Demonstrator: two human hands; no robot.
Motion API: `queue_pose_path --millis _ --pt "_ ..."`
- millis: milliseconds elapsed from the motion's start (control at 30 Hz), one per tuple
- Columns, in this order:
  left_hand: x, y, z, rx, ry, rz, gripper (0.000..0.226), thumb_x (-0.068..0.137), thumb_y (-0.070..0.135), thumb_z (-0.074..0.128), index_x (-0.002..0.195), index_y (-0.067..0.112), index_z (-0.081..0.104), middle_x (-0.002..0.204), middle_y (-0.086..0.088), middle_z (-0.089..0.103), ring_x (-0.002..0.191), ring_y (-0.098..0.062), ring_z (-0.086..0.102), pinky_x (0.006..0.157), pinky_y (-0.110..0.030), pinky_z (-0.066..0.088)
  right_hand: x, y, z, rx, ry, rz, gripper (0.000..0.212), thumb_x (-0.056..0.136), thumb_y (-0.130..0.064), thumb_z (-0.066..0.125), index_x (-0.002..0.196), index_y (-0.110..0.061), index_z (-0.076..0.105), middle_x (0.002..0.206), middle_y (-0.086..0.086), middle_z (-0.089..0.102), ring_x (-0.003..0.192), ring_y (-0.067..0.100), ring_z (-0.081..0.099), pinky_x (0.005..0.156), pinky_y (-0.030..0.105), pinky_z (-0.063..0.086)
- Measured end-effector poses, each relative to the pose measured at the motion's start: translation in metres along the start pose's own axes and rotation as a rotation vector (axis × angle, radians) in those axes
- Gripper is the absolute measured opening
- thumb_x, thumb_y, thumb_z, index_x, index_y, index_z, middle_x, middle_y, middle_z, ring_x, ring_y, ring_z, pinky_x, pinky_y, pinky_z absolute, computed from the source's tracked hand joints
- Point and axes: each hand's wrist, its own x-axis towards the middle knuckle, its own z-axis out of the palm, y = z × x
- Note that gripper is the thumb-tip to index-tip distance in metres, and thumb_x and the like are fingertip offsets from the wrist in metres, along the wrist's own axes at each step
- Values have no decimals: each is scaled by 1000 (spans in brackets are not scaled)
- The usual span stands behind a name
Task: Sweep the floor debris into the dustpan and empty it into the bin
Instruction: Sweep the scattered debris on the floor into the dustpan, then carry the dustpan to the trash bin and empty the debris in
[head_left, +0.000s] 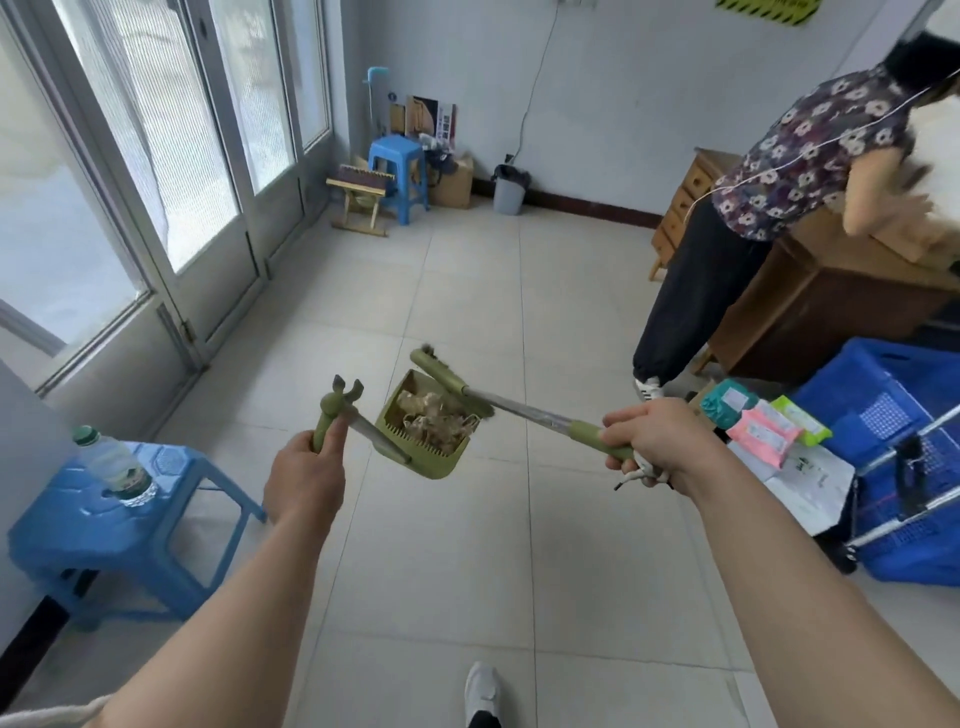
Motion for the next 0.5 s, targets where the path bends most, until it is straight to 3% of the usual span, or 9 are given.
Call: queue_pose_path --millis 167,333,500 --pt "39 36 12 -43 48 38 58 89 71 41 80 18 62 69 -5 60 61 -22 51 57 -33 35 40 -17 -15 136 4 -32 29 80 0 68 107 -8 62 69 22 69 54 23 59 37 19 36" --pt "83 73 37 -123 77 21 65 87 74 43 73 11 58 61 -3 50 56 -25 46 58 -34 35 99 -40 -25 206 -12 -70 30 80 -2 70 108 -8 62 58 19 67 37 16 54 34 19 34" --pt "135 125 73 -124 115 17 66 86 74 43 74 11 57 59 -3 50 55 -26 47 55 -32 34 173 -80 -42 216 -36 -104 31 78 -2 70 108 -8 64 56 18 67 34 15 52 34 18 34"
